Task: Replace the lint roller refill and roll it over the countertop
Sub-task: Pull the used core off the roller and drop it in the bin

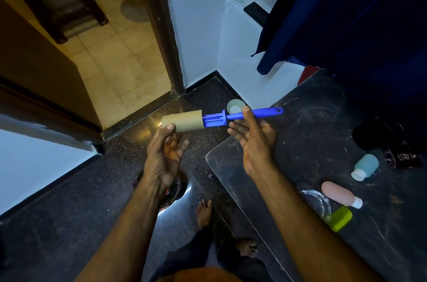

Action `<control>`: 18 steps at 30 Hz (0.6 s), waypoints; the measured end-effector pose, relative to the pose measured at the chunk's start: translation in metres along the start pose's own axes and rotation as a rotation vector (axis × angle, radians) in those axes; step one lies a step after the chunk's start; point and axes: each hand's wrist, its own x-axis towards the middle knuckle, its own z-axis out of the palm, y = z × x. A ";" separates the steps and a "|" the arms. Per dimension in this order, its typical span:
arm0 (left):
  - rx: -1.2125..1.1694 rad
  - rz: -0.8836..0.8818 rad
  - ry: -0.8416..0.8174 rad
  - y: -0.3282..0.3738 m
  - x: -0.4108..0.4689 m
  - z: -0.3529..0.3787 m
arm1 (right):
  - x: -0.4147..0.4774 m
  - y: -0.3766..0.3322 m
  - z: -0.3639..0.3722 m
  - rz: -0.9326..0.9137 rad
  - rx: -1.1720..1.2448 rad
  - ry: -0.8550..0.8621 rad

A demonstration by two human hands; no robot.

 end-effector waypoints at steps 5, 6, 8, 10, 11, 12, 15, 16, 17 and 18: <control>-0.167 -0.033 0.084 0.001 0.001 -0.033 | 0.000 0.011 0.007 0.013 0.008 -0.053; -0.185 -0.033 0.094 0.000 0.001 -0.040 | -0.001 0.014 0.008 0.027 0.008 -0.078; -0.227 -0.032 0.110 -0.002 0.000 -0.050 | -0.003 0.020 0.011 0.059 0.018 -0.115; -0.280 -0.025 0.127 -0.003 -0.001 -0.060 | -0.005 0.026 0.014 0.092 0.035 -0.142; -0.307 -0.020 0.138 -0.004 -0.001 -0.064 | -0.007 0.029 0.015 0.105 0.043 -0.150; -0.334 -0.014 0.150 -0.005 -0.002 -0.067 | -0.009 0.032 0.016 0.111 0.048 -0.155; -0.444 0.021 0.195 -0.010 -0.004 -0.071 | -0.017 0.044 0.021 0.096 0.044 -0.157; -0.488 0.032 0.208 -0.012 -0.006 -0.072 | -0.020 0.048 0.024 0.089 0.046 -0.155; -0.532 0.035 0.218 -0.015 -0.007 -0.072 | -0.023 0.051 0.026 0.085 0.050 -0.151; -0.575 0.039 0.230 -0.018 -0.008 -0.073 | -0.026 0.055 0.029 0.094 0.054 -0.149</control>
